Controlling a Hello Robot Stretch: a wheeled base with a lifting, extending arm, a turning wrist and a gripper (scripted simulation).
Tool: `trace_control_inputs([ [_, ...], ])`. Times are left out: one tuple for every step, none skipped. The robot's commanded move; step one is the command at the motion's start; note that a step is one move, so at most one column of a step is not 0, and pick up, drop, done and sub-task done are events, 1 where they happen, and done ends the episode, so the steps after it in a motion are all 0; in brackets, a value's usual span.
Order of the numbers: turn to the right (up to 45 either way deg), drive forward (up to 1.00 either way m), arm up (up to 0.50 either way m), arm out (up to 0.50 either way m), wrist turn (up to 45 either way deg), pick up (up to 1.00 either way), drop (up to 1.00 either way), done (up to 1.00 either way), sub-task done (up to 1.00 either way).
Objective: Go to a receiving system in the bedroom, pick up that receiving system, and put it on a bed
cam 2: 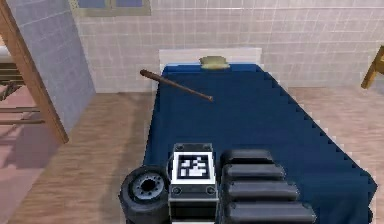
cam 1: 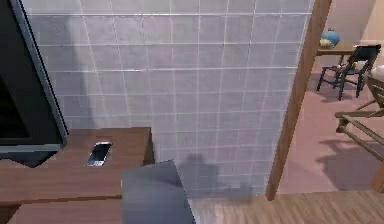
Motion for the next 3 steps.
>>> trace_control_inputs([
  [39.0, 0.0, 0.0, 0.0, 0.0, 0.0, 0.0, 0.0, 0.0],
  [0.0, 0.8, 0.0, 0.0, 0.0, 0.0, 0.0, 0.0, 0.0],
  [42.0, 0.0, 0.0, 0.0, 0.0, 0.0, 0.0, 0.0, 0.0],
])
